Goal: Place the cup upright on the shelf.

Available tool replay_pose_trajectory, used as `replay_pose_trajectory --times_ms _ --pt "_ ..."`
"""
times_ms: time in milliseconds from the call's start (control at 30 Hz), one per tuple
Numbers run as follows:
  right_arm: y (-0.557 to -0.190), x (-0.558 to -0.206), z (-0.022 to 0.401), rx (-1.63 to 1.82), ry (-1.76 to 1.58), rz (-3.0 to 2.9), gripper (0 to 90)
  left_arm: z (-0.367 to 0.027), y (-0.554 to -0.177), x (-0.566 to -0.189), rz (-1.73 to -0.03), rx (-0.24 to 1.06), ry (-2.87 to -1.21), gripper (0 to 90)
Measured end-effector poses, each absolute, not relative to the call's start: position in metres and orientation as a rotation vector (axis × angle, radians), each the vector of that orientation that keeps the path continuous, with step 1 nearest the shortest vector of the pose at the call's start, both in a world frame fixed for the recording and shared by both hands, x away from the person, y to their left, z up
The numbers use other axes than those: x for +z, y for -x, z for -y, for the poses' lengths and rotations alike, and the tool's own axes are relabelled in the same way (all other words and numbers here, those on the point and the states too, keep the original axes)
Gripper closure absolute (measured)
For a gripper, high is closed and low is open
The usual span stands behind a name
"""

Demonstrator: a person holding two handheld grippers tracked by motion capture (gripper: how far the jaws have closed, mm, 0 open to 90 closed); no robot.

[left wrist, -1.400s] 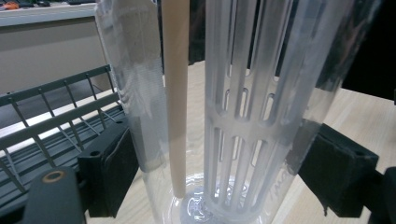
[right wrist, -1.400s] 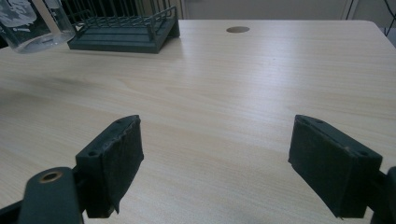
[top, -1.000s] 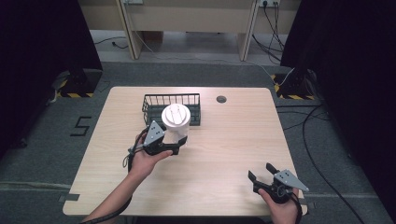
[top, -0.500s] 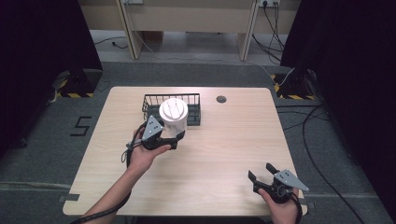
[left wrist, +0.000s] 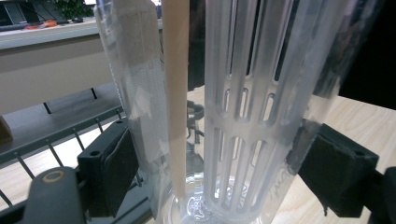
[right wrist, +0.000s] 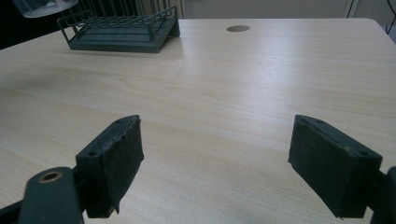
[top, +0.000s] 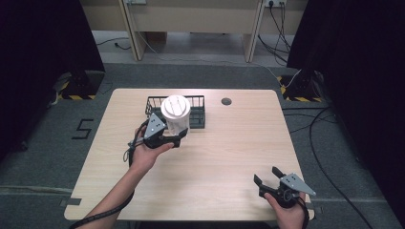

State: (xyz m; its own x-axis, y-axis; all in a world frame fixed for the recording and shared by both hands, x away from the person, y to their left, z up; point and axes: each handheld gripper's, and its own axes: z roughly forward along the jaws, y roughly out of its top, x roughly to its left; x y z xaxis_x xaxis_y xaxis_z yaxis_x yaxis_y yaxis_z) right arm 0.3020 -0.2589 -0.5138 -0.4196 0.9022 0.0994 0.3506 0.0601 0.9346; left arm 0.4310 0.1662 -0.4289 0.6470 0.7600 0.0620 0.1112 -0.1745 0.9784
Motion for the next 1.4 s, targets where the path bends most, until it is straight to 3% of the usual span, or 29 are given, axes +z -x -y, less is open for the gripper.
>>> replay_pose_trajectory --times_ms 1400 --pt "-0.302 -0.514 0.259 1.360 -1.247 -1.817 18.4 -0.172 -0.458 -0.401 -0.740 0.736 -1.616 18.0"
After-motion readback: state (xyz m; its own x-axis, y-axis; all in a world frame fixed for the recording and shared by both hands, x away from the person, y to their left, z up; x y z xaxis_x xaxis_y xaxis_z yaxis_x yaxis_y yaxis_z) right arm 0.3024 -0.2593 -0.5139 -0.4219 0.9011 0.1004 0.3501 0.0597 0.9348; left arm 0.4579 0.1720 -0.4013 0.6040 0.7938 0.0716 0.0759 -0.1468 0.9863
